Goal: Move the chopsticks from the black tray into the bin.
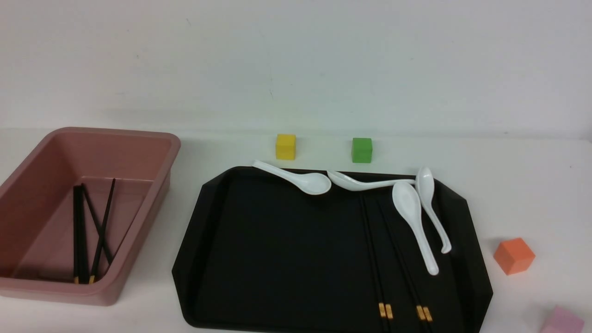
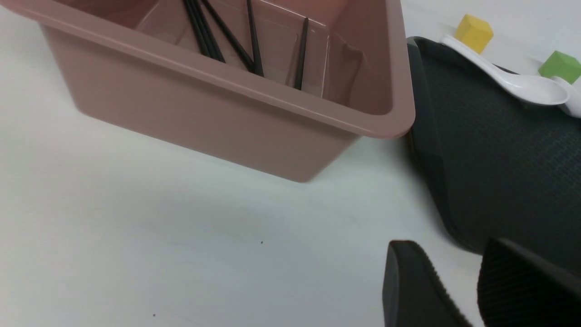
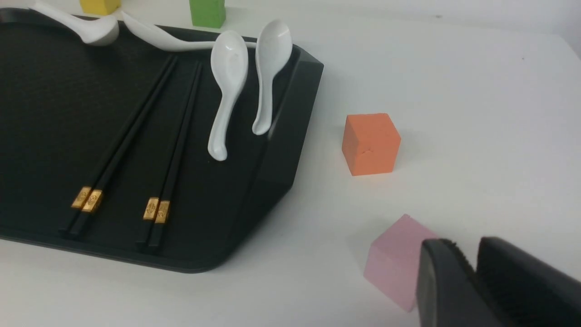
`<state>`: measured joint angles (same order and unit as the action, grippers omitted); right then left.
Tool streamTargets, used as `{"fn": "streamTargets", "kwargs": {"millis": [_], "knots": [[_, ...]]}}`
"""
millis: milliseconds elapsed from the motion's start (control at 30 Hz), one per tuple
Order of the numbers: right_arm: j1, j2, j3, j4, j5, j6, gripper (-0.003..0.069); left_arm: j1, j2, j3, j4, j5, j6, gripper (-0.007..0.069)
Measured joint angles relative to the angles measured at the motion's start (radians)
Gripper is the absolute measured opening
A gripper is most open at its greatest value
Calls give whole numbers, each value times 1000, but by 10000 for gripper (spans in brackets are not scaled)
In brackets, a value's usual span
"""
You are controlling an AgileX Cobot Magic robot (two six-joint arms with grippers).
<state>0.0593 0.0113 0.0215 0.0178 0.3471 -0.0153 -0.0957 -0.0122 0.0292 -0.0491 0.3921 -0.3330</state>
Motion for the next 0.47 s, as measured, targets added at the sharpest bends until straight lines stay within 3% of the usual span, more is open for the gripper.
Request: {"fn": "streamTargets", "kwargs": {"millis": [467], "knots": [[0,0,0,0,0,0,153,0,0,0,0,0,0,238]]}}
